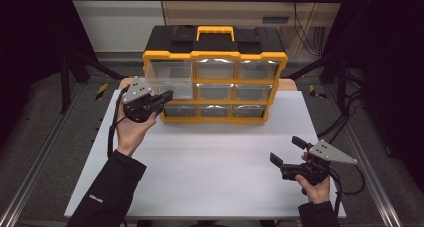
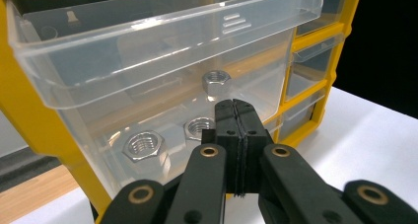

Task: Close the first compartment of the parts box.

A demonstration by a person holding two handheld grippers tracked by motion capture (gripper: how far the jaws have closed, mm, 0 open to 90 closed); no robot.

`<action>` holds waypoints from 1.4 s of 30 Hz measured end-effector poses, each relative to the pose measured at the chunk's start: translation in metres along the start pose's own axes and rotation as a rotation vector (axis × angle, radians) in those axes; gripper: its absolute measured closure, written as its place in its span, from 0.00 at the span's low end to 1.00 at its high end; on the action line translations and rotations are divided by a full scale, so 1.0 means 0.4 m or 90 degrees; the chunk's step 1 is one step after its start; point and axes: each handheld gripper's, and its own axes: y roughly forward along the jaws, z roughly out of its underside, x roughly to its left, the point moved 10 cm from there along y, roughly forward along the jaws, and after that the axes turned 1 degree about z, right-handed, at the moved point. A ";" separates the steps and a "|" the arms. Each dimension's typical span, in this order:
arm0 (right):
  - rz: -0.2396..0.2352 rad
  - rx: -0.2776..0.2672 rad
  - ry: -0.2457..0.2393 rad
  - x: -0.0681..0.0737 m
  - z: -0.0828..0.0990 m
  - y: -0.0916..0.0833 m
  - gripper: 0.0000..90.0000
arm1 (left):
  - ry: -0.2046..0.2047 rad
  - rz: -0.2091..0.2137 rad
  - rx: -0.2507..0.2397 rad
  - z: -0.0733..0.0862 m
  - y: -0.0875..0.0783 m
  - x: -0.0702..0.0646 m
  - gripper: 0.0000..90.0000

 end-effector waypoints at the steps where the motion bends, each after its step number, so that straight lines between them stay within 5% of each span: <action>1: 0.000 0.000 0.000 0.000 0.000 0.000 0.02 | -0.001 -0.002 -0.001 -0.001 0.002 0.002 0.99; 11: 0.001 0.001 0.000 0.000 0.001 0.000 0.02 | 0.019 -0.024 0.003 -0.013 0.023 0.027 0.99; 42: 0.001 -0.001 0.000 -0.001 0.001 0.001 0.02 | 0.023 -0.050 0.022 -0.032 0.090 0.079 0.99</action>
